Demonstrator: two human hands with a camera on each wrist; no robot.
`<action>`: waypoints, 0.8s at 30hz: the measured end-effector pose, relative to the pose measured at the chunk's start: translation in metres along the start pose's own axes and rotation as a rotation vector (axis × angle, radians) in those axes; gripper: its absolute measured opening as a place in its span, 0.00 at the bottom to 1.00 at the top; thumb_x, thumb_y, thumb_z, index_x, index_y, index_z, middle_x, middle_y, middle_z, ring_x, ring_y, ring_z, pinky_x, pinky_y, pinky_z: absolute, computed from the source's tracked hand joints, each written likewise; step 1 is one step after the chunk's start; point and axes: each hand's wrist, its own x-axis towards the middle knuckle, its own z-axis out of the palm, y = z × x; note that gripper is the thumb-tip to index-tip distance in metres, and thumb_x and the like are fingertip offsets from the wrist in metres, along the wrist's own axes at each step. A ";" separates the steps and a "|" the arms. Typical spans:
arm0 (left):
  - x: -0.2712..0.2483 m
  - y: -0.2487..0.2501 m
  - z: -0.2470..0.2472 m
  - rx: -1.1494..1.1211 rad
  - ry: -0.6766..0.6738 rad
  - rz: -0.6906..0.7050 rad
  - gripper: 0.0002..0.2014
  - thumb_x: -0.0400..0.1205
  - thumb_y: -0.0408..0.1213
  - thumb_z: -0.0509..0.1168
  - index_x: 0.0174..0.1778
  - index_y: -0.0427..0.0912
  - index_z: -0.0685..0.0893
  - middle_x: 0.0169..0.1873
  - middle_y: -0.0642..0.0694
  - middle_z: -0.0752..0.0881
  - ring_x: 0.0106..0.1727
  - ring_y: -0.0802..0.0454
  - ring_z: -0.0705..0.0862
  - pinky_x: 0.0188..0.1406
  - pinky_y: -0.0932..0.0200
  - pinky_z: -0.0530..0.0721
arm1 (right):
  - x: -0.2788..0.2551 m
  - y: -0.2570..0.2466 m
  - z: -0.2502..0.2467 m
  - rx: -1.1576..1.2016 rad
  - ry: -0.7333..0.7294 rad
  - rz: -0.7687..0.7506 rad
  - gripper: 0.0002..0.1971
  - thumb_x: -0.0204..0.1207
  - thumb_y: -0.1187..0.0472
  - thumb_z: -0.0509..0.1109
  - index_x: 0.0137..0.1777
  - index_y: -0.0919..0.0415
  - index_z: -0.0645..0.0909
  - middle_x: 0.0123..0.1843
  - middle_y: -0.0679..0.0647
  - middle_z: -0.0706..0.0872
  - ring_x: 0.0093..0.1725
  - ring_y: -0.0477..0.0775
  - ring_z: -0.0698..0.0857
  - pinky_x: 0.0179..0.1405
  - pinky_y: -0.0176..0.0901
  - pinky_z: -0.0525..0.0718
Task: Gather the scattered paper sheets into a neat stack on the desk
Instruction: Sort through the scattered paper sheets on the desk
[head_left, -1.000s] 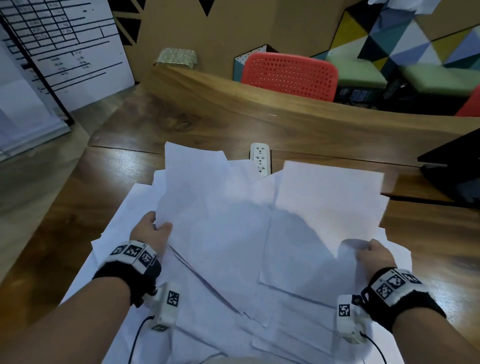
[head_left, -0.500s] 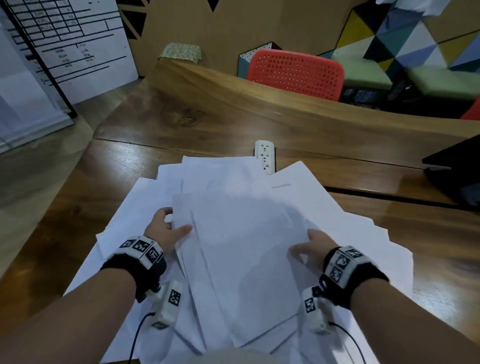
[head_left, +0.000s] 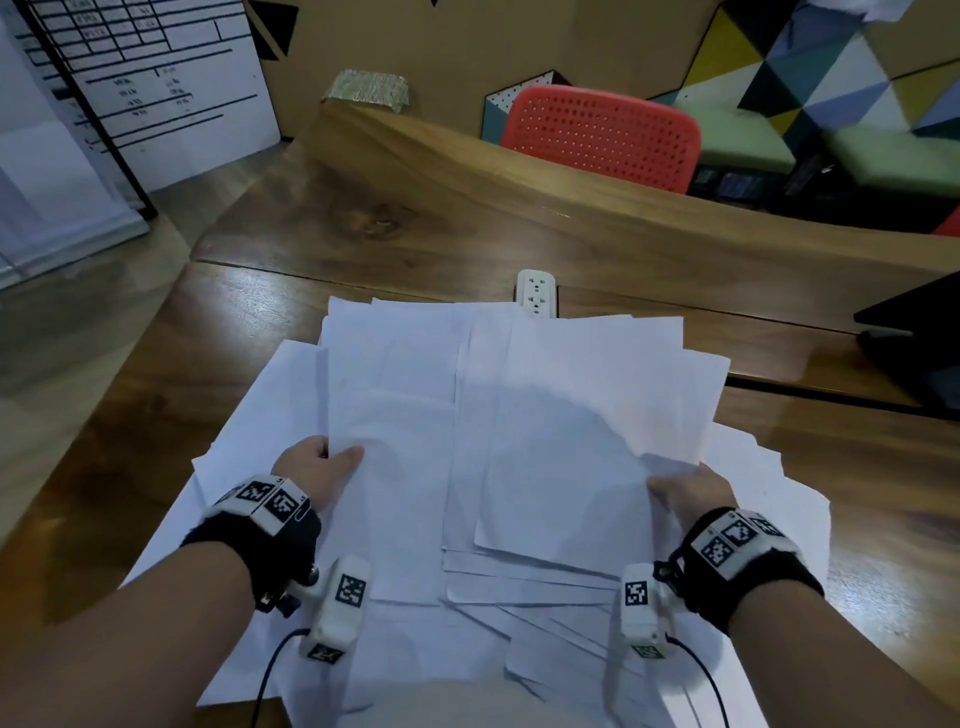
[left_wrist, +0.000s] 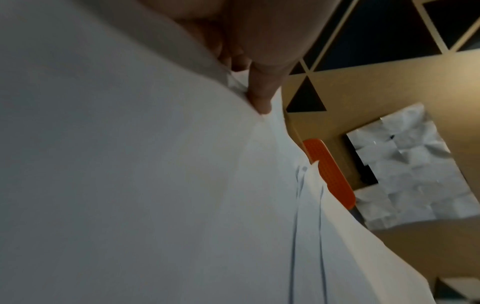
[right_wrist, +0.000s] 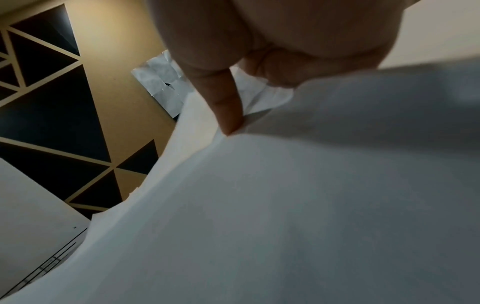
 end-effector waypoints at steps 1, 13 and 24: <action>-0.003 0.001 0.003 0.006 0.006 0.013 0.13 0.81 0.46 0.61 0.46 0.38 0.81 0.45 0.38 0.84 0.38 0.45 0.78 0.41 0.57 0.73 | 0.000 0.004 0.003 0.020 0.003 0.004 0.16 0.66 0.71 0.72 0.55 0.71 0.80 0.50 0.62 0.85 0.51 0.64 0.84 0.53 0.49 0.81; -0.016 -0.023 0.010 -0.019 -0.110 -0.022 0.18 0.77 0.30 0.67 0.63 0.36 0.76 0.53 0.40 0.84 0.49 0.44 0.81 0.55 0.51 0.79 | -0.026 0.010 0.020 -0.072 0.010 -0.107 0.12 0.72 0.73 0.64 0.56 0.73 0.78 0.50 0.64 0.81 0.47 0.57 0.75 0.47 0.43 0.72; -0.012 -0.037 0.027 -0.217 -0.193 -0.008 0.32 0.63 0.35 0.80 0.64 0.36 0.78 0.58 0.37 0.86 0.57 0.40 0.85 0.64 0.42 0.80 | -0.063 0.006 0.061 -0.070 -0.400 -0.188 0.12 0.72 0.66 0.68 0.56 0.64 0.77 0.48 0.60 0.84 0.47 0.60 0.84 0.41 0.48 0.83</action>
